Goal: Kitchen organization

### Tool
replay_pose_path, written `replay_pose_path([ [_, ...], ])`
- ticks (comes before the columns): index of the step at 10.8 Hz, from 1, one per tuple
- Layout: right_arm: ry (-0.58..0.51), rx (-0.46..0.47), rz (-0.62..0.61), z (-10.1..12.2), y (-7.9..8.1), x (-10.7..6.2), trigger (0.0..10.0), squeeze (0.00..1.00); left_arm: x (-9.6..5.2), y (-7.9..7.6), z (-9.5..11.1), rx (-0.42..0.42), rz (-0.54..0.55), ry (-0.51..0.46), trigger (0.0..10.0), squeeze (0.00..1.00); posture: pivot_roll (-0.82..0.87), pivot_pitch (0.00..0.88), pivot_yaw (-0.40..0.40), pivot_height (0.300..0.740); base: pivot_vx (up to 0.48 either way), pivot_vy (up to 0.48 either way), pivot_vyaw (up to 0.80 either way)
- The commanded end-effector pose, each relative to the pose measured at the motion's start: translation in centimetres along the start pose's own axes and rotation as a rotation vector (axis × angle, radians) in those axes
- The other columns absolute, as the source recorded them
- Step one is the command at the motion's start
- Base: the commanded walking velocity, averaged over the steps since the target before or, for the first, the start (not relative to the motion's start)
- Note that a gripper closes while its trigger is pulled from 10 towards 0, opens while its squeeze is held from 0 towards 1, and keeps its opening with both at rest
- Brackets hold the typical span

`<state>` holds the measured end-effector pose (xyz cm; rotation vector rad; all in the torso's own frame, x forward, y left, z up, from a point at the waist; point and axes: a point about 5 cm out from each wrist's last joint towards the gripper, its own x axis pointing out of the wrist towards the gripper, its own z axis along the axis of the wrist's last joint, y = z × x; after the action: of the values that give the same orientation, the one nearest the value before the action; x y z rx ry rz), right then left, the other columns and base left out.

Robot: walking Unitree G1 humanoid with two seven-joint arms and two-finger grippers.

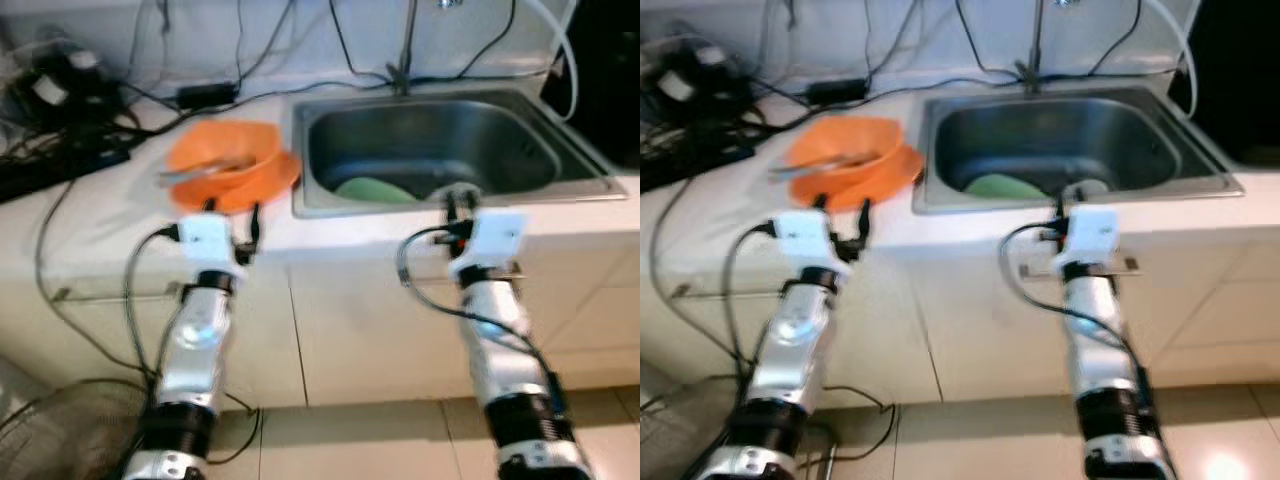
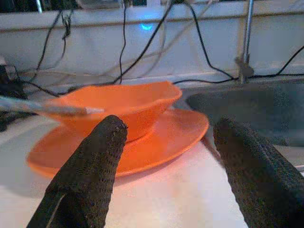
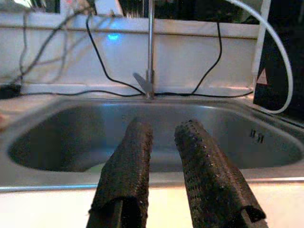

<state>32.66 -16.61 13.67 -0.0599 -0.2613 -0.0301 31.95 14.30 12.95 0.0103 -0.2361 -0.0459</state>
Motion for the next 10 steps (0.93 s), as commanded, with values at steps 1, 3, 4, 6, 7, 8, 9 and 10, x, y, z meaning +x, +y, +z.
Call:
replay_pose_path([
  [1, -0.012, 0.013, 0.028, 0.4, 1.1, 0.4, 10.0, 0.00, 0.1, 0.8, 0.1, 0.017, 0.029, -0.007, 10.0, 0.00, 0.09, 0.000, 0.070, 0.740, 0.379, 0.000, 0.00],
  [3, -0.014, 0.017, 0.034, 0.4, 1.3, 0.3, 10.0, 0.00, -0.1, 0.8, 0.1, 0.017, 0.031, -0.008, 10.0, 0.00, 0.09, 0.000, 0.068, 0.740, 0.375, 0.000, 0.00],
  [4, -0.014, 0.006, 0.039, 0.4, 1.4, 0.4, 10.0, 0.00, -0.2, 0.7, 0.0, 0.014, 0.031, -0.007, 10.0, 0.00, 0.09, 0.000, 0.067, 0.740, 0.379, 0.000, 0.00],
  [6, -0.014, -0.012, 0.049, 0.4, 1.5, 0.4, 10.0, 0.00, -0.3, 0.5, -0.1, 0.012, 0.031, -0.006, 10.0, 0.00, 0.10, 0.000, 0.066, 0.740, 0.379, 0.000, 0.00],
  [7, -0.015, -0.016, 0.058, 0.4, 1.7, 0.4, 10.0, 0.00, -0.5, 0.2, -0.2, 0.005, 0.022, -0.001, 10.0, 0.00, 0.10, 0.000, 0.065, 0.740, 0.368, 0.000, 0.00],
  [8, -0.016, -0.013, 0.057, 0.4, 1.7, 0.4, 10.0, 0.00, -0.7, -0.2, -0.2, 0.014, 0.002, -0.007, 10.0, 0.00, 0.10, 0.000, 0.065, 0.740, 0.000, 0.000, 0.00],
  [9, -0.017, -0.011, 0.056, 0.5, 1.7, 0.4, 10.0, 0.00, -0.8, -0.5, -0.2, 0.013, -0.010, -0.013, 10.0, 0.00, 0.10, 0.000, 0.065, 0.740, 0.000, 0.000, 0.00],
  [10, -0.017, -0.006, 0.053, 0.4, 1.7, 0.5, 10.0, 0.00, -1.0, -1.0, -0.3, 0.006, -0.027, -0.010, 10.0, 0.00, 0.10, 0.000, 0.064, 0.740, 0.000, 0.000, 0.00],
])
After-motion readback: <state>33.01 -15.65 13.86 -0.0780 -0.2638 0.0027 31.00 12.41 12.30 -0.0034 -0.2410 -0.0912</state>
